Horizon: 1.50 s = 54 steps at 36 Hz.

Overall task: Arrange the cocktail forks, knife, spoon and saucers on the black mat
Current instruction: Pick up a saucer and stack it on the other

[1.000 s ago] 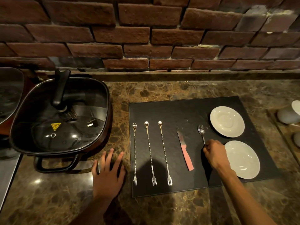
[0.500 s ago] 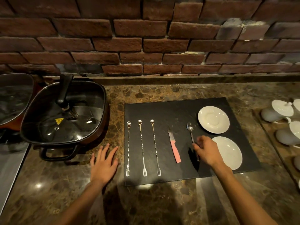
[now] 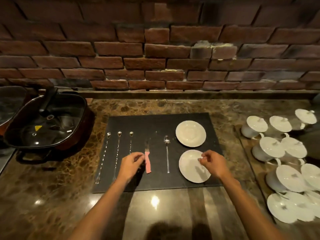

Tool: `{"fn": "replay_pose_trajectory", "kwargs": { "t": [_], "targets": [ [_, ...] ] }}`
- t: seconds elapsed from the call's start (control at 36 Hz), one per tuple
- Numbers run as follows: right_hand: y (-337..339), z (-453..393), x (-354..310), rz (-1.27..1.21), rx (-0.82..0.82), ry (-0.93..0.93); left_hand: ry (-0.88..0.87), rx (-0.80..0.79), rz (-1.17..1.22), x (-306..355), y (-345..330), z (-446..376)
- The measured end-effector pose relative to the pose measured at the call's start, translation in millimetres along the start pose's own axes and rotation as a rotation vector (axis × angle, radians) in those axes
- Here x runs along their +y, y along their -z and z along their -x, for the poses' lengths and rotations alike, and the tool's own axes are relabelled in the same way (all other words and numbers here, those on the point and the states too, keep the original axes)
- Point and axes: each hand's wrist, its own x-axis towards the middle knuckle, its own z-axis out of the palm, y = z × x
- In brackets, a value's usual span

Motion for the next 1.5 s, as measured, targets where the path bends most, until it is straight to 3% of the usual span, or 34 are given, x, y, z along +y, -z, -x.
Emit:
{"fn": "replay_pose_trajectory", "kwargs": {
  "t": [0.22, 0.36, 0.5, 0.64, 0.81, 0.97, 1.36, 1.5],
  "targets": [
    [21, -12, 49, 0.045, -0.125, -0.001, 0.103, -0.142, 0.107, 50, -108, 22],
    [7, -21, 65, 0.062, -0.213, -0.050, 0.189, -0.143, 0.070, 56, -143, 19],
    [-13, -31, 78, 0.022, -0.190, -0.095, 0.239, -0.157, 0.025, 51, -163, 4],
    [-23, -32, 88, -0.037, -0.181, -0.099, 0.248, -0.069, 0.021, 46, -171, -6],
    [-19, -45, 82, -0.256, -0.026, -0.040, 0.185, -0.050, 0.094, 53, -171, -32],
    [-4, -99, 59, -0.278, 0.031, 0.074, 0.120, -0.036, 0.134, 74, -166, -89],
    [1, -161, 36, -0.238, 0.095, -0.061, 0.142, -0.037, 0.122, 92, -159, -147],
    [2, -164, 38, -0.244, 0.099, -0.047, 0.077, -0.045, -0.039, 92, -157, -150]
  ]
}}
